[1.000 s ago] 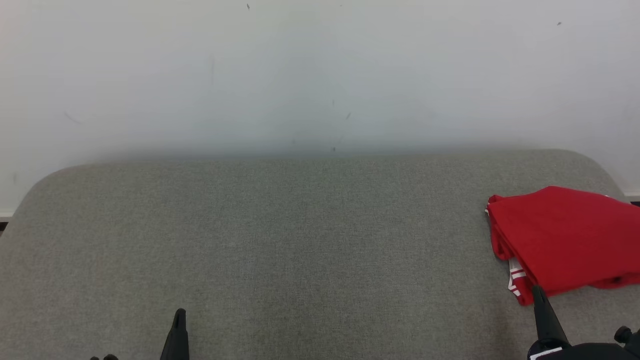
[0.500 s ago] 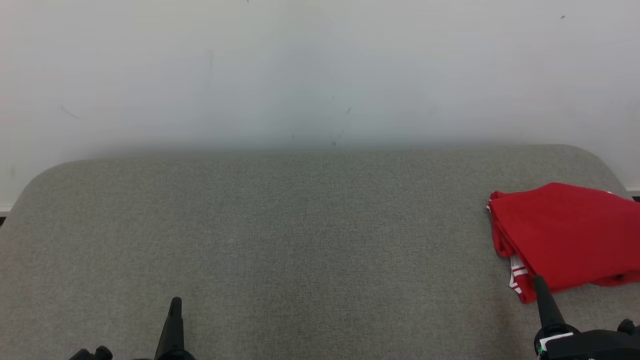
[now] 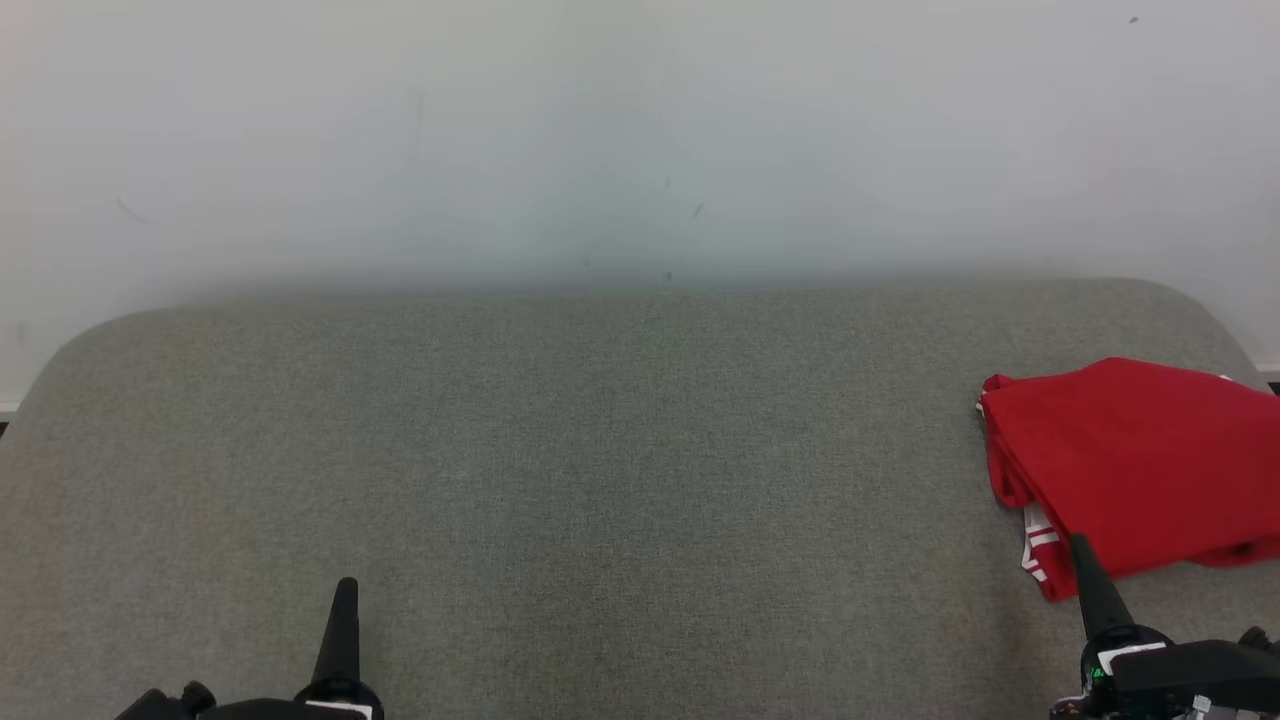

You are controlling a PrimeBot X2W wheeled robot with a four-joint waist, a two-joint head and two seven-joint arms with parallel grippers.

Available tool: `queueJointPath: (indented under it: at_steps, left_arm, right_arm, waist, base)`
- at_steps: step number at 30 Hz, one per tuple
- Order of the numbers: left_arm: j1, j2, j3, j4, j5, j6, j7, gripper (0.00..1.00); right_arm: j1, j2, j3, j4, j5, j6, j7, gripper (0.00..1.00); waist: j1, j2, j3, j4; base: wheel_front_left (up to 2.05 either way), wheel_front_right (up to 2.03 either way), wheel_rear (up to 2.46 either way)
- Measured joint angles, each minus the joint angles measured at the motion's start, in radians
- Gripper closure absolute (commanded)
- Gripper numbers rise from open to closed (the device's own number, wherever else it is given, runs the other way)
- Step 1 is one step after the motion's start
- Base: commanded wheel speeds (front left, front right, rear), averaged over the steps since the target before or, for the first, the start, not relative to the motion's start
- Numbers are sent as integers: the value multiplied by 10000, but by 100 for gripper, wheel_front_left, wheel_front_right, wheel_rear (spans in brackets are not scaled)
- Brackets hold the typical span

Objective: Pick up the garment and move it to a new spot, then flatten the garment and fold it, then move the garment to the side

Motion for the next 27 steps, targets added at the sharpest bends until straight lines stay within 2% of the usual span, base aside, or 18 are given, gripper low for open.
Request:
queueJointPath:
  at_steps: [27]
  left_arm:
    - [-574,-29,255,270,-2173,-150,431,100]
  right_arm:
    - [-702,155,-506,422,1979,0,723,100]
  waist:
    - [0,-1,278,3]
  base:
    - [0,0,0]
